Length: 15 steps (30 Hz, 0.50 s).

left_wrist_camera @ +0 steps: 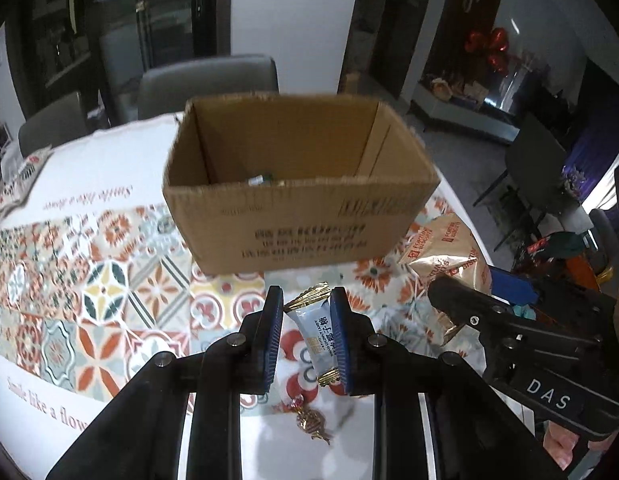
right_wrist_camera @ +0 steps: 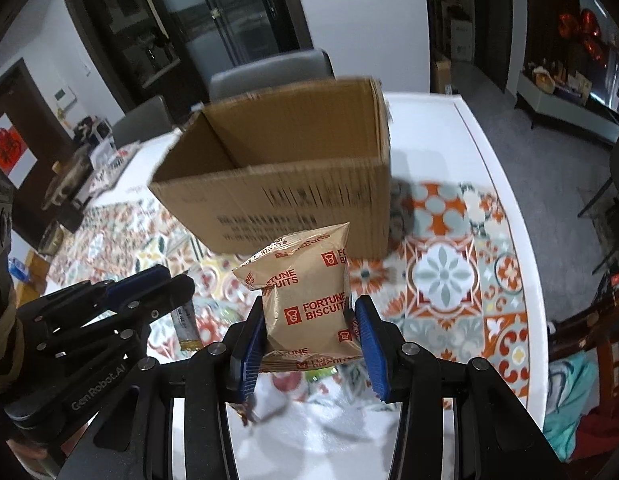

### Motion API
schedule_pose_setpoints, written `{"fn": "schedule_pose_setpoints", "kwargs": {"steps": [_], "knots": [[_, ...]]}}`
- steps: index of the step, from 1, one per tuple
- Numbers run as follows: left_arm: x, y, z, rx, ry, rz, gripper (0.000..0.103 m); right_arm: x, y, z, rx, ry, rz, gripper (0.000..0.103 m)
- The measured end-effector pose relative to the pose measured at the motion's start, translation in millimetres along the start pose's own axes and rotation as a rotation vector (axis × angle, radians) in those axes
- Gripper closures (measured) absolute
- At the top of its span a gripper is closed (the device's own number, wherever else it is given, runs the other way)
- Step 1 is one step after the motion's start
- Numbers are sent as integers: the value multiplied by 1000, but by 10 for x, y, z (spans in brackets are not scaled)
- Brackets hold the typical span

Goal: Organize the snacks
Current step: 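Carry the candy bar and biscuit bag over the box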

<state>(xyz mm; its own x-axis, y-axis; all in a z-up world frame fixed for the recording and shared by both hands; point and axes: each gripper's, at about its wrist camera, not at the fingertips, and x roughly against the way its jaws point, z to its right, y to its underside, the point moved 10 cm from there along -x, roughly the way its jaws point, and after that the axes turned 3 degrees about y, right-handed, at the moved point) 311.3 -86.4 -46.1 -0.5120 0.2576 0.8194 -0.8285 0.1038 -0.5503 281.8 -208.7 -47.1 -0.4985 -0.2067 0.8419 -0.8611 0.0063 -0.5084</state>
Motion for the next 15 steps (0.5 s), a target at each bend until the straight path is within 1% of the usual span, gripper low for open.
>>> {"fn": "schedule_pose_setpoints", "kwargs": {"steps": [8, 15], "knots": [[253, -372, -78, -23, -12, 79, 79, 224, -327, -151, 30, -4, 68, 59], [353, -665, -178, -34, -26, 118, 79, 318, -625, -253, 63, 5, 112, 59]]}}
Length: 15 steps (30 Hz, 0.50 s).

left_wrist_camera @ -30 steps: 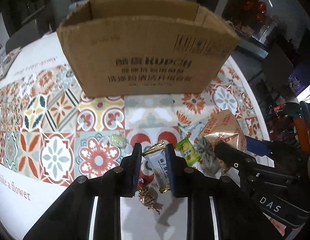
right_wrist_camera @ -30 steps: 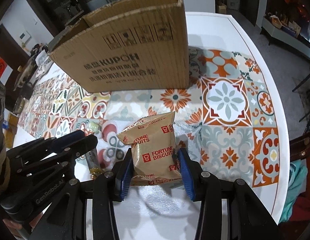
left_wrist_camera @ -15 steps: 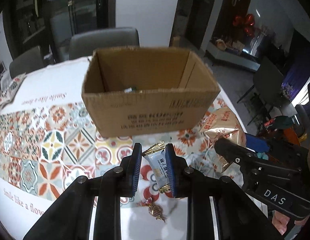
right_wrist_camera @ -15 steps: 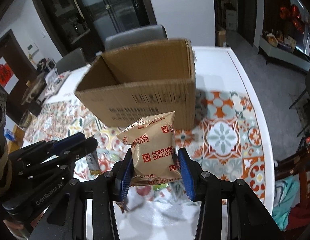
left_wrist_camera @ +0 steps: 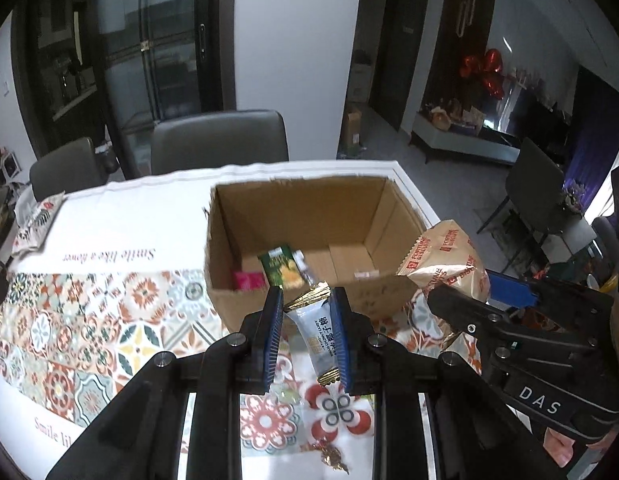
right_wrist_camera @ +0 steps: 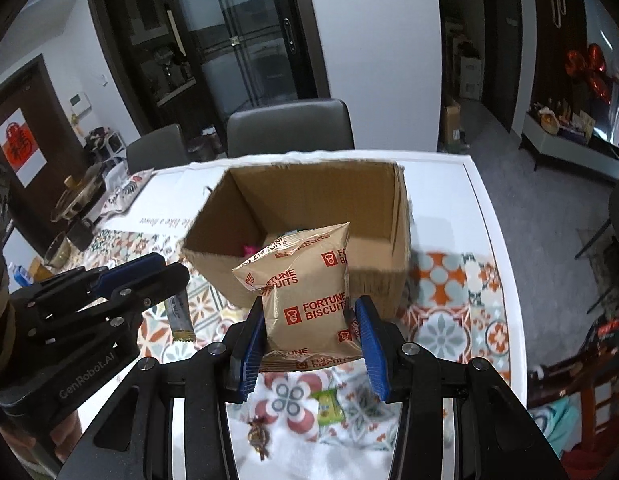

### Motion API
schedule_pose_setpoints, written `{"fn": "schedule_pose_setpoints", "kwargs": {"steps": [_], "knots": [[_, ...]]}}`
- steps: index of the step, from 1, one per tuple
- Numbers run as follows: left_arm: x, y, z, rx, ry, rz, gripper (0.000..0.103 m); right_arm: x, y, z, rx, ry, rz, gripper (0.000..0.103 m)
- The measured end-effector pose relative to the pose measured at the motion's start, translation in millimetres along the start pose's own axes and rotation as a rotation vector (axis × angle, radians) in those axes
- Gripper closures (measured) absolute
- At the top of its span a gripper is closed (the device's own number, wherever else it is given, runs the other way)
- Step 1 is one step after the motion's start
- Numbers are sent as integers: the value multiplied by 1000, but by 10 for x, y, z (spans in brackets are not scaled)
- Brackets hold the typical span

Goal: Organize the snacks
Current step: 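Carry the candy bar and biscuit bag over the box, then open both grippers to release the snacks into the box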

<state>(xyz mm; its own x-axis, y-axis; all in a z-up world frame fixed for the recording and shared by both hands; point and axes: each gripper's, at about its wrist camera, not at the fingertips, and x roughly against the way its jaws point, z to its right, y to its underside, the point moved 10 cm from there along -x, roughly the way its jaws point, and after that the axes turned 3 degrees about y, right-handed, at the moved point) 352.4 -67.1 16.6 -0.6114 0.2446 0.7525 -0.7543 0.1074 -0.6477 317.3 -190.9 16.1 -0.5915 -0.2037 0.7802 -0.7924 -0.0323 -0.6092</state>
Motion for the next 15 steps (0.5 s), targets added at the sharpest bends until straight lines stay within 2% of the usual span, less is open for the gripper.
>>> {"fn": "schedule_pose_setpoints", "kwargs": {"steps": [4, 9, 15], "knots": [[-1, -174, -58, -14, -6, 27, 79, -14, -168, -62, 7, -13, 8, 59], [-89, -334, -84, -34, 29, 67, 79, -100, -314, -96, 15, -27, 12, 58], [-294, -489, -174, -50, 8, 70, 79, -276, -494, -85, 6, -37, 17, 58]]}}
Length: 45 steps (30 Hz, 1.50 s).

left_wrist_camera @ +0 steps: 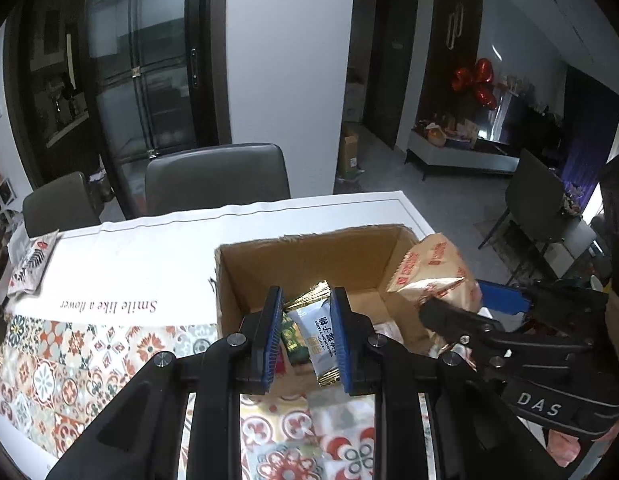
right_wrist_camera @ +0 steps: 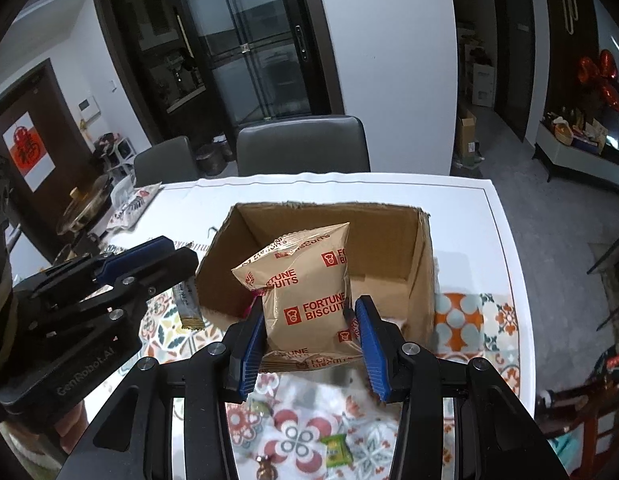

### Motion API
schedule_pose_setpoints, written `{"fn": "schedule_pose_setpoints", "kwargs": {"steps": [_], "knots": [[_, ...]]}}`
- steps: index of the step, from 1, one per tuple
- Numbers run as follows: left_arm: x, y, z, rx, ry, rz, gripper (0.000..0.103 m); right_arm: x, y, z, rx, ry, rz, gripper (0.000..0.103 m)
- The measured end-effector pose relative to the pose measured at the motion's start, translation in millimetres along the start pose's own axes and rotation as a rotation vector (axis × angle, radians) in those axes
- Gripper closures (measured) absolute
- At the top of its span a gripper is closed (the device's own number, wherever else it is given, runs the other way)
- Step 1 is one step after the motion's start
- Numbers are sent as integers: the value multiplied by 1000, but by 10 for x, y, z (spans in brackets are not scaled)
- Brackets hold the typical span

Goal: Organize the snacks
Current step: 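Open both grippers to release the snacks into the box, then move both grippers back to the remaining snacks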

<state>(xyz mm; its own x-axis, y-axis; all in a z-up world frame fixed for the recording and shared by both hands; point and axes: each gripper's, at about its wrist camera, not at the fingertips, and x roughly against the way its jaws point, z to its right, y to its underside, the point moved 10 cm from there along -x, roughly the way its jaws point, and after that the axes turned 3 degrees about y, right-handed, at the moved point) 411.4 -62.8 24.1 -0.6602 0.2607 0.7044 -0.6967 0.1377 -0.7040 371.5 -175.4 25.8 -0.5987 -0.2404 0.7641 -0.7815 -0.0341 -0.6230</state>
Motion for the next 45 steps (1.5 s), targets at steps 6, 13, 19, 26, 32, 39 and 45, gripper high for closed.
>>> {"fn": "schedule_pose_setpoints", "kwargs": {"steps": [6, 13, 19, 26, 32, 39, 45], "knots": [[-135, -137, -146, 13, -49, 14, 72, -193, -152, 56, -3, 29, 0, 57], [-68, -28, -285, 30, -108, -1, 45, -266, -177, 142, 9, 83, 9, 39], [115, 217, -221, 11, -104, -3, 44, -92, -22, 95, 10, 99, 39, 39], [334, 494, -145, 6, -77, 6, 44, 91, 239, -46, 5, 83, 53, 39], [463, 780, -116, -20, -89, 19, 44, 167, 511, -137, -21, 57, 52, 39], [523, 1129, -68, -24, -97, 3, 43, 204, 890, -210, -10, 57, 47, 39], [486, 1472, 20, -48, -74, -18, 42, 186, 1198, -195, -10, 62, 24, 39]]}}
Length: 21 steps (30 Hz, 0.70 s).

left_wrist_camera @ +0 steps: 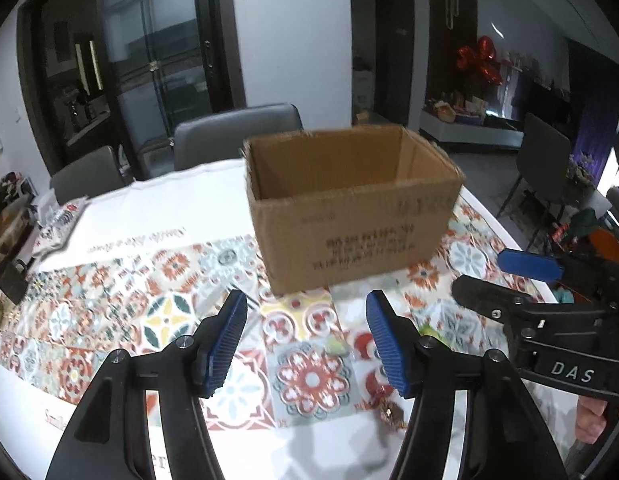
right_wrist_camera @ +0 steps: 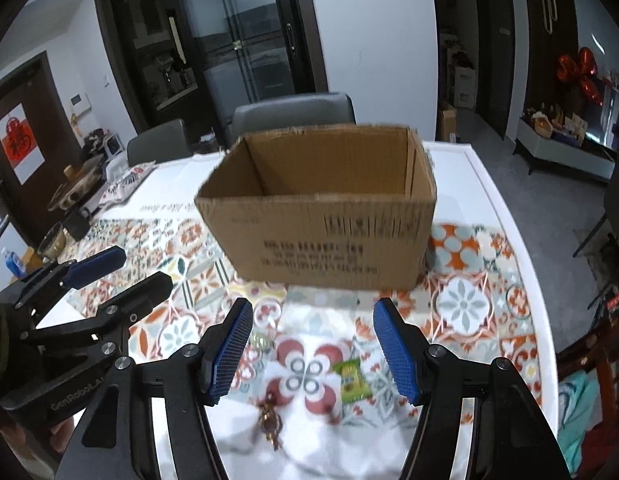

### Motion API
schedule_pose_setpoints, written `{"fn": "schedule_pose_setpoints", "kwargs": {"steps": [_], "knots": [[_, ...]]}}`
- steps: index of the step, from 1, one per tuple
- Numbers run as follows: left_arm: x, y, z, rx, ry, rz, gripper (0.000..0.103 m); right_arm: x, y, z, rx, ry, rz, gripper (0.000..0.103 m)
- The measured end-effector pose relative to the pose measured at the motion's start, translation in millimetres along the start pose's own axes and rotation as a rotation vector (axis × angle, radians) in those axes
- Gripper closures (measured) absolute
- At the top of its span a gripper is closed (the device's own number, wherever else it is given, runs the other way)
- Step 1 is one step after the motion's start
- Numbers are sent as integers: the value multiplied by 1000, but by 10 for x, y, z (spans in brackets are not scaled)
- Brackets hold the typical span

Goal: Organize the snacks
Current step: 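Move both grippers back to the remaining snacks, then grasp the gold-wrapped candy with the left gripper while the right grasps the small green packet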

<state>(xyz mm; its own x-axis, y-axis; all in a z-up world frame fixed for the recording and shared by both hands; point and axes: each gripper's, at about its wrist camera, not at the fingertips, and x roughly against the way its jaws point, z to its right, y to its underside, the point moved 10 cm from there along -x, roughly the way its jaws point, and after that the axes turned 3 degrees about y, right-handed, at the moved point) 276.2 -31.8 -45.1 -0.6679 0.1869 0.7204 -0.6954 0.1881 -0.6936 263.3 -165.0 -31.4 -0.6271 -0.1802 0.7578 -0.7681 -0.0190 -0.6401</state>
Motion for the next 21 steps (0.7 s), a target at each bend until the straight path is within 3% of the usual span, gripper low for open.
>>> {"fn": "schedule_pose_setpoints", "kwargs": {"steps": [15, 21], "knots": [[-309, 907, 376, 95, 107, -185, 44, -277, 804, 54, 56, -13, -143, 41], [-451, 1111, 623, 101, 148, -237, 53, -366, 990, 192, 59, -25, -184, 47]]}}
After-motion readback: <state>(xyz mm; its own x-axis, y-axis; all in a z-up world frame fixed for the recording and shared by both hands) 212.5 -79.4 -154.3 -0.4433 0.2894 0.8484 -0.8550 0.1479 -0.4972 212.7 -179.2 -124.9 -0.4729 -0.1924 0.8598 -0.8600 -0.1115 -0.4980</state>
